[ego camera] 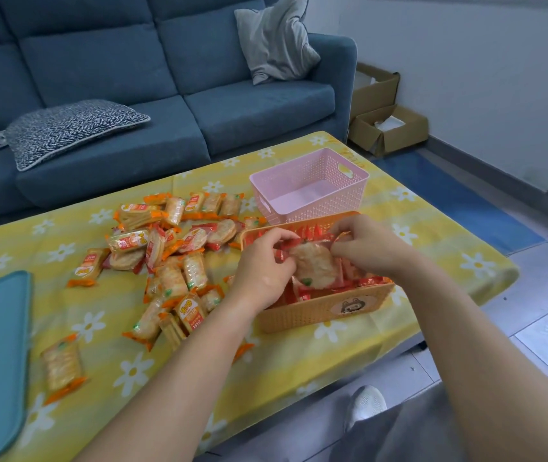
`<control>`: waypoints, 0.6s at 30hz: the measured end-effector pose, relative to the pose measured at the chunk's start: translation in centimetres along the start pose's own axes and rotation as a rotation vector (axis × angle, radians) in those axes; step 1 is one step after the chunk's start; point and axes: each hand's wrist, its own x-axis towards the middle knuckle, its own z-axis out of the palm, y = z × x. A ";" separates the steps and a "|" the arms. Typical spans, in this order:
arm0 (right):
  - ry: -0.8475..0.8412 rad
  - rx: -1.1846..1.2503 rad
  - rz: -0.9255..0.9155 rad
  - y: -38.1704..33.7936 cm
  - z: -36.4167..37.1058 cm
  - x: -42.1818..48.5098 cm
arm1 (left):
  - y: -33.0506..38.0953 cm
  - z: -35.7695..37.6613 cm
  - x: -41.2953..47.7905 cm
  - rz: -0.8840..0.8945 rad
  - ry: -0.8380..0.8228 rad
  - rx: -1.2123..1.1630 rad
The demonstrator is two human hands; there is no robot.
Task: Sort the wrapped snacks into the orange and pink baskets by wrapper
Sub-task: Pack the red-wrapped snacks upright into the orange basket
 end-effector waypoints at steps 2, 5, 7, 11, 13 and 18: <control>-0.063 -0.005 -0.018 0.1 0.2 -0.2 | -0.1 0.5 0.3 -0.010 -0.008 -0.017; -0.171 -0.059 -0.063 0.3 0.2 -0.6 | 0.2 1.1 0.5 -0.109 -0.032 -0.179; -0.196 -0.055 -0.082 0.3 0.2 -0.8 | 0.6 1.2 0.6 -0.163 -0.042 -0.317; -0.164 0.015 -0.076 0.6 0.3 -0.6 | 0.9 1.4 1.1 -0.104 -0.064 -0.221; -0.213 -0.075 -0.079 0.9 0.6 -0.4 | 0.8 1.7 1.5 -0.062 -0.048 -0.030; -0.126 -0.198 -0.120 1.4 -1.0 -0.1 | 2.6 2.1 2.1 -0.028 -0.168 0.305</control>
